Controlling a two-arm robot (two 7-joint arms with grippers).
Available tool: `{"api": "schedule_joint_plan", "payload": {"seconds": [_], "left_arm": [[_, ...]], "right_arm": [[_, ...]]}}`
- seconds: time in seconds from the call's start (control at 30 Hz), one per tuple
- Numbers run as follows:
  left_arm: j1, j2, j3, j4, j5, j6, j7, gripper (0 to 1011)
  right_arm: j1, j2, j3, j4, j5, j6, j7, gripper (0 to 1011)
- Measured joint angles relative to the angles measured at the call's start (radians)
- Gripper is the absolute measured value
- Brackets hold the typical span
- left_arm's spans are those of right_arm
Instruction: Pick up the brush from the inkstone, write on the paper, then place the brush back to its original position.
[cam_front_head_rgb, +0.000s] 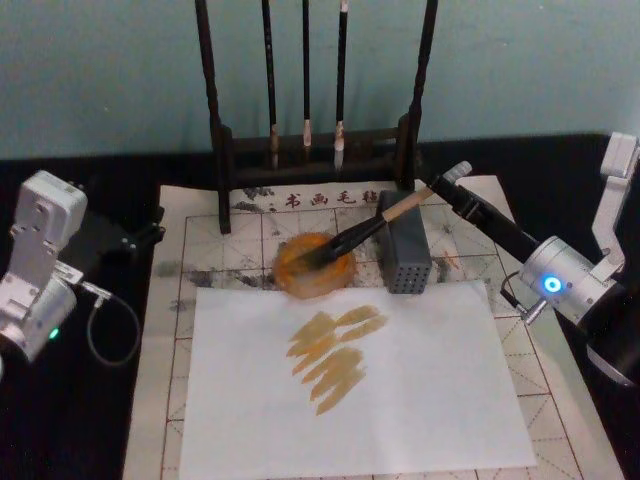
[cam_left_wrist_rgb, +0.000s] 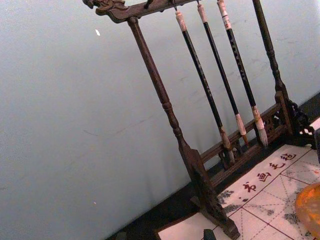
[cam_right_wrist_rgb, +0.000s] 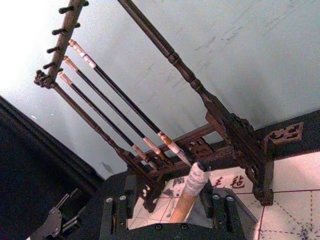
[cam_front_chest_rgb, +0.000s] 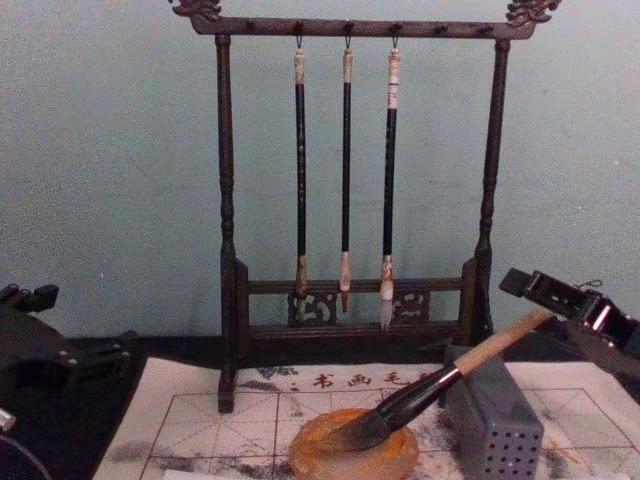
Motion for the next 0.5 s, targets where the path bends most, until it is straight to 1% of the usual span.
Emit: {"api": "schedule_joint_plan", "payload": {"seconds": [0.07, 0.1, 0.17, 0.27, 0.5], "left_arm": [[0.000, 0.000, 0.000, 0.000, 0.000, 0.000, 0.000, 1001], [0.000, 0.000, 0.000, 0.000, 0.000, 0.000, 0.000, 1001], [0.000, 0.000, 0.000, 0.000, 0.000, 0.000, 0.000, 1001], [0.000, 0.000, 0.000, 0.000, 0.000, 0.000, 0.000, 1001], [0.000, 0.000, 0.000, 0.000, 0.000, 0.000, 0.000, 1001]], "right_arm": [[0.000, 0.000, 0.000, 0.000, 0.000, 0.000, 0.000, 859], [0.000, 0.000, 0.000, 0.000, 0.000, 0.000, 0.000, 870], [0.000, 0.000, 0.000, 0.000, 0.000, 0.000, 0.000, 942], [0.000, 0.000, 0.000, 0.000, 0.000, 0.000, 0.000, 1000], [0.000, 0.000, 0.000, 0.000, 0.000, 0.000, 0.000, 1000]]}}
